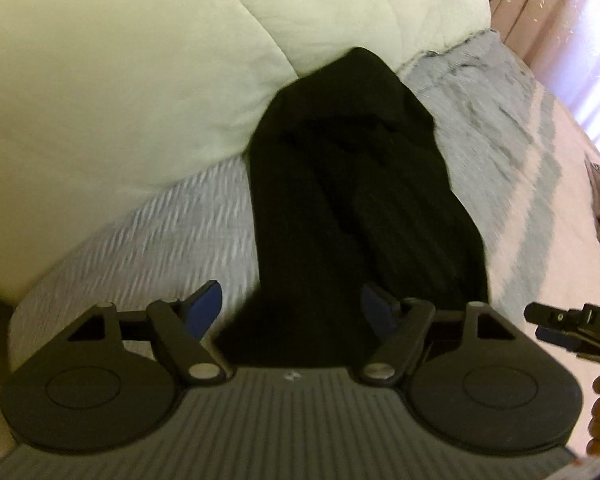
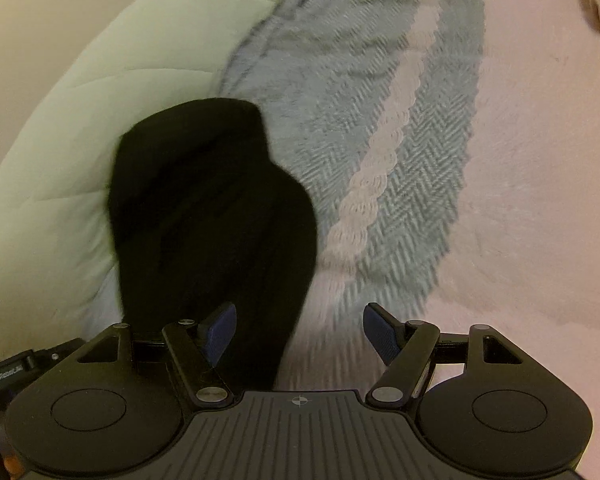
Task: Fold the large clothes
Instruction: 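Grasp the black sweater with both grippers and lift it off the bed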
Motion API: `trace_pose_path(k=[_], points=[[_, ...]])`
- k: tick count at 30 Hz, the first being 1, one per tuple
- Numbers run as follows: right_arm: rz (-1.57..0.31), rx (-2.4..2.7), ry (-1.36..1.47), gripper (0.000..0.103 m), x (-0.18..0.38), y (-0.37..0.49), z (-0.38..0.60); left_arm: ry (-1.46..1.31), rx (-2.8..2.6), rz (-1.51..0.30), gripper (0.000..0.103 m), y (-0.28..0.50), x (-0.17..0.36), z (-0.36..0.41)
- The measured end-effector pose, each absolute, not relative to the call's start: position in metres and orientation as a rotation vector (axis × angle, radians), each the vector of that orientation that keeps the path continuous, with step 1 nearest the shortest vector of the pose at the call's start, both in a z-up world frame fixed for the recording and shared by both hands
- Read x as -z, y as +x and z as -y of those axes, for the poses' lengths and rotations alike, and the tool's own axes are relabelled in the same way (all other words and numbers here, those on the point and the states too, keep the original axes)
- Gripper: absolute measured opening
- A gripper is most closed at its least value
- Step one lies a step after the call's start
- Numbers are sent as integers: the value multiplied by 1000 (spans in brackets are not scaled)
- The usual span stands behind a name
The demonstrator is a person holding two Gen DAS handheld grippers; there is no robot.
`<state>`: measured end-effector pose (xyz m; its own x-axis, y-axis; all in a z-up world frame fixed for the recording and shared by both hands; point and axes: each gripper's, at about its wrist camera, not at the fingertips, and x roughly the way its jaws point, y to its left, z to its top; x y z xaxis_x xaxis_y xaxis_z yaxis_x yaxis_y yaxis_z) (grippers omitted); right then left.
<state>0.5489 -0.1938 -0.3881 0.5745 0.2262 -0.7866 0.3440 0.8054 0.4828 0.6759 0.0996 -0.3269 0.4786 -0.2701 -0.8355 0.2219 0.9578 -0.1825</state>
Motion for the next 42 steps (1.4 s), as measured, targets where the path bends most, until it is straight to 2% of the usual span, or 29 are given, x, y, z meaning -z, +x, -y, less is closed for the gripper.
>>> trace_pose_path(k=[2,4,8,9,10,11,12,14,16,17,22,28,35,42], points=[[-953,87,701,66,405,565,199,-69,301,-1023,66,701,340,-98],[-950,104,760,58,426,581,205,-86,303,-1022,63,723,353,-98],[-927,97,888,50,455,595,211,-102,309,-1028,57,762,380,-93],[-911,85,911,46,458,596,211,-102,316,-1025,55,769,385,-91],[-898,69,934,38,461,598,210,-101,314,-1023,52,775,389,-88],[-894,54,953,31,462,599,209,-111,311,-1025,48,782,394,-85],[-898,37,974,21,465,602,207,-130,318,-1026,42,788,397,-82],[-892,46,984,9,465,603,205,-149,313,-1035,35,796,402,-73],[-861,57,1031,5,463,599,211,-140,314,-1038,12,798,402,-66],[-824,53,1068,5,460,592,217,-150,334,-1041,8,797,399,-64],[-700,46,1085,2,422,555,239,-165,403,-998,8,771,370,-66],[-557,59,1095,2,356,485,271,-178,540,-929,7,711,301,-62],[-372,121,1060,2,250,335,331,-200,745,-931,7,604,236,-22],[-125,260,916,2,114,149,395,-257,1054,-905,7,464,166,91]])
